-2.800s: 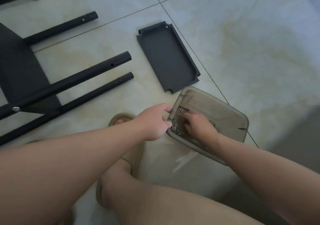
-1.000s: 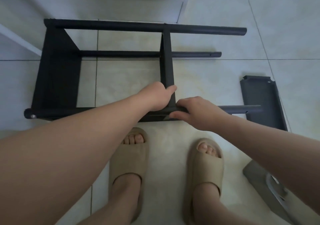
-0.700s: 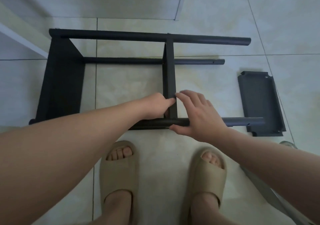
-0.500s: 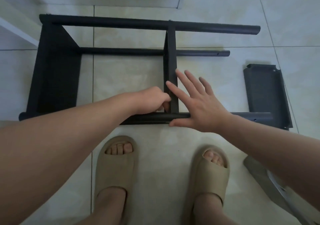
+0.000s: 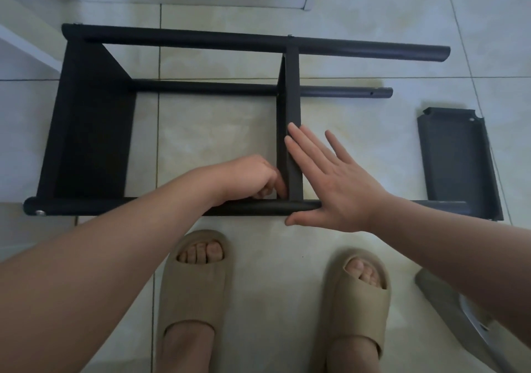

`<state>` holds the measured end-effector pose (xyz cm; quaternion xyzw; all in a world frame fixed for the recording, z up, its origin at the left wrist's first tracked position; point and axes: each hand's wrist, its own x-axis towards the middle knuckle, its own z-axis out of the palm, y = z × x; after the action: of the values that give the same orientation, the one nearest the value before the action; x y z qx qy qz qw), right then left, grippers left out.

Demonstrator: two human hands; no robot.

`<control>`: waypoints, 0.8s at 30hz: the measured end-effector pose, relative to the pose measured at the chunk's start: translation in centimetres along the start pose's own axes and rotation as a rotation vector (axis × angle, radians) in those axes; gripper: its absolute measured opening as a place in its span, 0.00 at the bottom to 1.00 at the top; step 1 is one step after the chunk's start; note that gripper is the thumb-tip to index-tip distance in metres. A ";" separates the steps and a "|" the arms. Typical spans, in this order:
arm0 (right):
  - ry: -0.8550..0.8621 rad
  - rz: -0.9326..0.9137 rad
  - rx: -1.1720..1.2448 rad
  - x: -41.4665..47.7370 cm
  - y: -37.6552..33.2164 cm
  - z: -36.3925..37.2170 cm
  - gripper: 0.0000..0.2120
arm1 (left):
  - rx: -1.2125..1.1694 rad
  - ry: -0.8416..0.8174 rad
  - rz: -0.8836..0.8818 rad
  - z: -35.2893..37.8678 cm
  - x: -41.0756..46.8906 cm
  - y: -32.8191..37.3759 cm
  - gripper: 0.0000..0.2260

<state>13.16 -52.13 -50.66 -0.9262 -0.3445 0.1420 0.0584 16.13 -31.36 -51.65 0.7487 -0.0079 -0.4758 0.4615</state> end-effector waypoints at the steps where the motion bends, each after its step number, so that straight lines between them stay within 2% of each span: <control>1: 0.003 0.000 0.005 0.0 0.1 0.0 0.56 | -0.009 0.005 -0.039 -0.1 0.1 -0.1 0.18; 5: 0.013 0.004 0.010 0.2 0.2 0.1 0.55 | -0.165 -0.049 -0.160 -1.0 0.7 -0.6 0.18; 13: 0.048 0.004 0.020 0.1 0.2 0.3 0.55 | -0.332 -0.145 -0.105 -1.6 1.0 -2.3 0.11; 24: 0.046 0.001 0.015 0.1 0.0 0.3 0.55 | -0.282 -0.054 -0.039 -1.3 1.0 -2.2 0.07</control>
<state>13.15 -52.12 -50.93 -0.9289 -0.3415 0.1233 0.0731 16.65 -29.64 -53.70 0.6634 0.0614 -0.5009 0.5525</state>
